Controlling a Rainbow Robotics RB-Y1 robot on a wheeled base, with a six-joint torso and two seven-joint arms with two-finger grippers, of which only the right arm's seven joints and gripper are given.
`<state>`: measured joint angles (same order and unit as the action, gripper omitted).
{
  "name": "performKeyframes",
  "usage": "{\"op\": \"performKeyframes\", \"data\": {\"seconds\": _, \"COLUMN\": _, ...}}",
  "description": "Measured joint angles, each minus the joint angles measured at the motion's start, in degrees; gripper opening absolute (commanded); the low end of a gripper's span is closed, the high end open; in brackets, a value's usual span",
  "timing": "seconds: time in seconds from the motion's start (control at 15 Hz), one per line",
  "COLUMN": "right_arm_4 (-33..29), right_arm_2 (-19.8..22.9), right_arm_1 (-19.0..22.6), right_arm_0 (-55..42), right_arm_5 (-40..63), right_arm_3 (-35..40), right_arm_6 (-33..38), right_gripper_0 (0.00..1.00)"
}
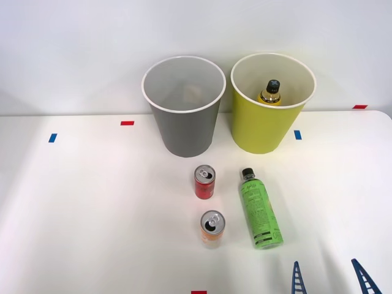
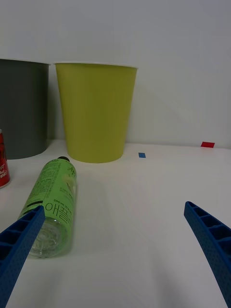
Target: Put cans in the gray bin, plastic bottles in the light green bin
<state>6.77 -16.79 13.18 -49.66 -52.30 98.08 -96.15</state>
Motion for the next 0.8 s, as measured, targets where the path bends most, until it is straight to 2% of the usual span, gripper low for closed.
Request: {"op": "performKeyframes", "data": {"seconds": 0.8, "right_arm_4": 0.0, "right_arm_2": 0.0, "right_arm_1": 0.0, "right_arm_0": 0.0, "right_arm_5": 0.0, "right_arm_3": 0.0, "right_arm_6": 0.0, "right_gripper_0": 1.00}}
